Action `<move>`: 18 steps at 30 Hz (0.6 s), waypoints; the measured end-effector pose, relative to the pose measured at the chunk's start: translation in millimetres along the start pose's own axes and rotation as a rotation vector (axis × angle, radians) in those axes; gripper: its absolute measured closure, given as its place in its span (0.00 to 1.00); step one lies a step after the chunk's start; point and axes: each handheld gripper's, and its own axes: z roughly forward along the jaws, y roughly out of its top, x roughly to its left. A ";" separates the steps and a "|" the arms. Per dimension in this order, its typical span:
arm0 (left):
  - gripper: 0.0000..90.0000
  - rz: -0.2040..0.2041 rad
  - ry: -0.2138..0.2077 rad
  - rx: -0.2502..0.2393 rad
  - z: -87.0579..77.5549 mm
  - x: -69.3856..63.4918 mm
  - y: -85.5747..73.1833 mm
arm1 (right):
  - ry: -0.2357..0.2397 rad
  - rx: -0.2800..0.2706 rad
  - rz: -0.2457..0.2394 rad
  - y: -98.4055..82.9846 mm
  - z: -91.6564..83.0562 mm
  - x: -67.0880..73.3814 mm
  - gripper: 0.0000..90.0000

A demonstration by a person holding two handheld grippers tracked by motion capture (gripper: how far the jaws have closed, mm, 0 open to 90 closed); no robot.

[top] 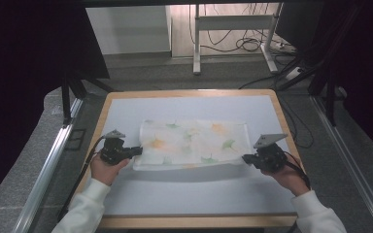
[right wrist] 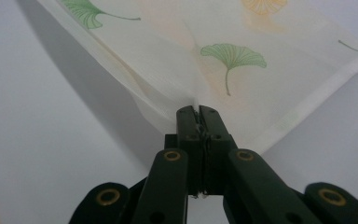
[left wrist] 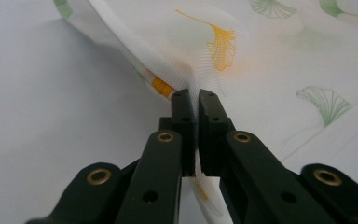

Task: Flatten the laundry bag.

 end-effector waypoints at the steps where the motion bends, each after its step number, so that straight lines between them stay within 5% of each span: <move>1: 0.97 0.007 -0.006 0.004 -2.4 -3.6 -4.7 | 0.008 -0.001 -0.008 -4.6 -4.1 4.7 0.97; 8: 0.92 -0.015 -0.024 0.081 -2.3 -0.8 -29.4 | 0.100 0.012 -0.007 -32.8 -5.0 32.3 0.89; 10: 0.81 -0.017 -0.007 0.081 -3.5 -1.1 -31.4 | 0.087 -0.003 0.002 -35.2 -4.2 34.4 0.71; 13: 0.58 -0.025 -0.025 0.066 -8.2 -4.5 -28.4 | 0.049 -0.037 0.039 -31.9 -5.3 29.0 0.57; 18: 0.45 0.012 -0.030 0.027 -7.7 -12.5 -20.0 | 0.023 -0.040 0.038 -20.3 4.2 28.5 0.43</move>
